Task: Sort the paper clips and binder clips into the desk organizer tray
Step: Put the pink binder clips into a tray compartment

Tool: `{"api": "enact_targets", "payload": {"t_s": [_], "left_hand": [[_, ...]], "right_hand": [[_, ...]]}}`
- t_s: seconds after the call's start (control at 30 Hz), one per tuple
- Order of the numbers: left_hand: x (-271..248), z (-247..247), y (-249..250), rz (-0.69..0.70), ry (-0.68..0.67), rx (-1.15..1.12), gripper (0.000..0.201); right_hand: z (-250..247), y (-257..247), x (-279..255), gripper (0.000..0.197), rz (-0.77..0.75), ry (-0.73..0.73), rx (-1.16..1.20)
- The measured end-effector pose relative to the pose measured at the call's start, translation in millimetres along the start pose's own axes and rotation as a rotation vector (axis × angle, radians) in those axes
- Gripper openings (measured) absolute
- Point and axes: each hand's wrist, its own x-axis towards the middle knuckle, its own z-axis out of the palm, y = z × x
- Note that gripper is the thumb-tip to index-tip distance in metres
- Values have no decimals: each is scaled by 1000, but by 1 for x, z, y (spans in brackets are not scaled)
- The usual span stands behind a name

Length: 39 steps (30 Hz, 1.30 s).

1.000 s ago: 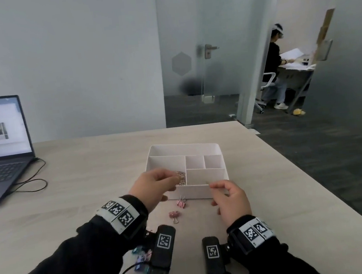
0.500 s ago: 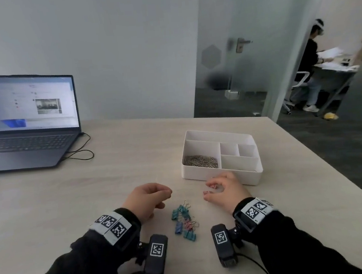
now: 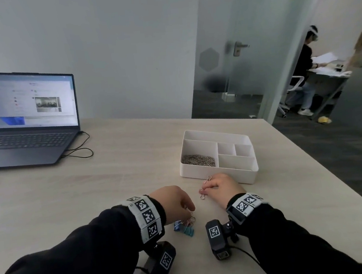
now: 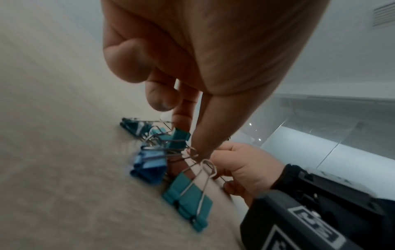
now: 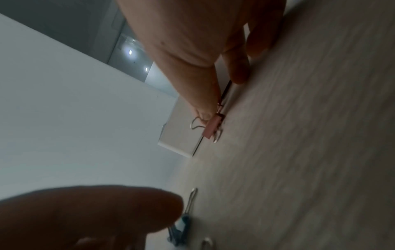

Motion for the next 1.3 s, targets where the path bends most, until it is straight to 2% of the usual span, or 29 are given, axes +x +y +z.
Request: {"api": "enact_targets", "payload": {"t_s": [0.13, 0.2, 0.27, 0.4, 0.5, 0.63, 0.73, 0.93, 1.07, 1.3], "left_hand": [[5, 5, 0, -6, -26, 9, 20], [6, 6, -1, -3, -13, -62, 14], [7, 4, -2, -22, 33, -210, 3], [10, -2, -7, -73, 200, -476, 9], [12, -5, -9, -129, 250, -634, 6], [17, -8, -9, -180, 265, -751, 6], [26, -13, -4, -164, 259, -777, 5], [59, -32, 19, -114, 287, -786, 1], [89, -44, 41, -64, 293, -753, 4], [155, -53, 74, -75, 377, -660, 7]], "right_hand": [[2, -3, 0, 18, -16, -53, -101], [0, -6, -1, 15, -49, -53, -117], [-1, -7, 0, 14, -43, -57, -130], [-5, -13, -2, 12, -59, -104, -131], [-9, -16, -9, 7, -32, -95, -31], [-11, -14, -20, 10, 44, 31, 277], [-22, -10, -27, 10, 44, 139, 444], [-74, 10, -10, 3, 44, 344, 599], [-109, 23, 11, 7, 144, 447, 634], [-124, 28, 46, 9, 251, 363, 645]]}}
